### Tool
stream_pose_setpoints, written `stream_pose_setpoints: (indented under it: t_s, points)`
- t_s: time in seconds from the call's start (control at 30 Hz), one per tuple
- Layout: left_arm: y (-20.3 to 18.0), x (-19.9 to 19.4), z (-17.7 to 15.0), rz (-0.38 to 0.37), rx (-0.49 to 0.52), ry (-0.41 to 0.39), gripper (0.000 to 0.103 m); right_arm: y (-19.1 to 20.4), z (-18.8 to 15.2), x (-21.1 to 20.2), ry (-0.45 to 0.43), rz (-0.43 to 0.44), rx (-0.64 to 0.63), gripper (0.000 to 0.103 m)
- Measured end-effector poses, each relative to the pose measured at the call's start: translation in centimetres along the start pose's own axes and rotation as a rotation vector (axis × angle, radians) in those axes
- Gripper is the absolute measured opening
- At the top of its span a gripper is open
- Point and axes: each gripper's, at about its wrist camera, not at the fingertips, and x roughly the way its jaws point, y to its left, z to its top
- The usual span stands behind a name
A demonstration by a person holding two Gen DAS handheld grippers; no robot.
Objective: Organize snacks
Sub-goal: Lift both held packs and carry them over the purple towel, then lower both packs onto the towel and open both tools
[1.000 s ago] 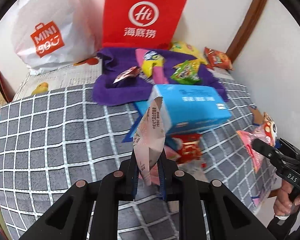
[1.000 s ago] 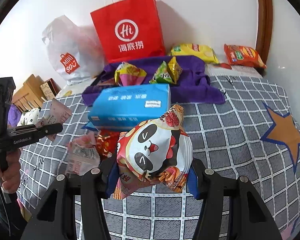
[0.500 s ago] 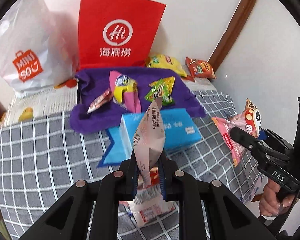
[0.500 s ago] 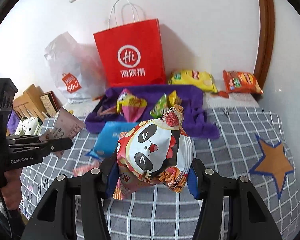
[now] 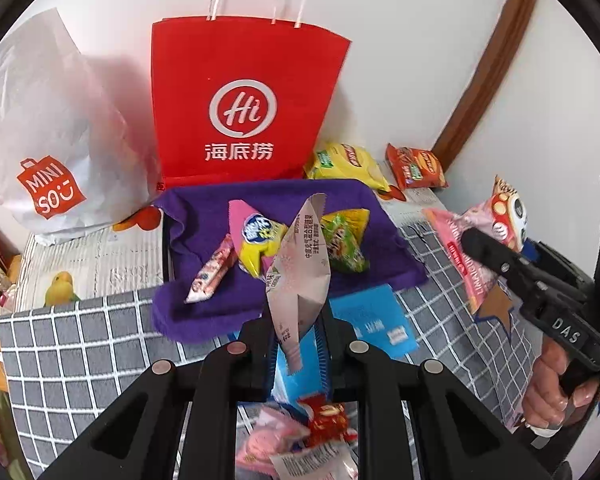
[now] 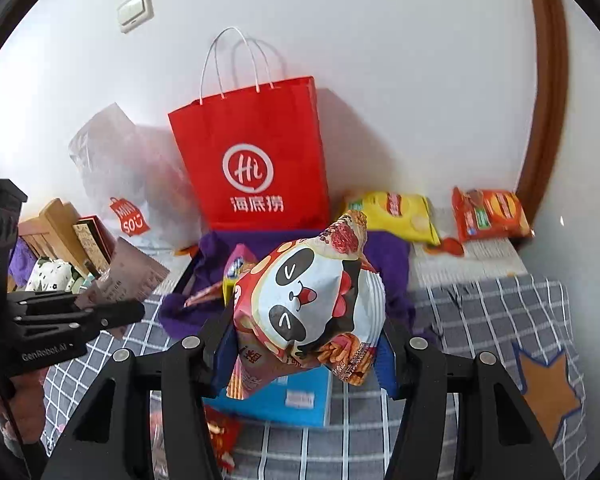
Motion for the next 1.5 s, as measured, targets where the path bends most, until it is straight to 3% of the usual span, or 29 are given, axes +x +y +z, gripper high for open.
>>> stream_pose_setpoints:
  t_s: [0.27,0.47,0.57,0.67,0.77,1.0,1.2,1.5]
  points:
    - [1.9,2.1,3.5,0.069,-0.008,0.001,0.016,-0.3,4.1,3.3,-0.004,0.003,-0.007,0.056]
    - [2.8,5.4,5.9,0.046,-0.027,0.029,0.016,-0.6,6.1,6.0,0.006,0.024,-0.003,0.056]
    - [2.9,7.4,6.2,0.041,-0.023,0.051,0.016,-0.7,5.7,7.8,0.018,0.032,-0.032,0.056]
    - [3.6,9.4,5.8,0.075,-0.02,0.065,0.016,-1.4,5.0,10.5,0.083,0.004,-0.038,0.056]
    - [4.9,11.6,5.5,0.105,-0.04,0.126,0.016,-2.3,4.8,12.1,0.114,-0.027,-0.037,0.056]
    - [6.0,12.4,5.1,0.163,-0.042,0.129,0.016,-3.7,3.2,15.8,0.249,-0.036,-0.044,0.056]
    - [6.1,13.1,5.0,0.175,-0.035,0.143,0.016,-2.5,2.4,16.6,0.262,0.036,-0.045,0.056]
    - [6.2,14.4,4.7,0.184,-0.038,0.177,0.016,-1.6,1.9,17.7,0.291,0.018,-0.066,0.056]
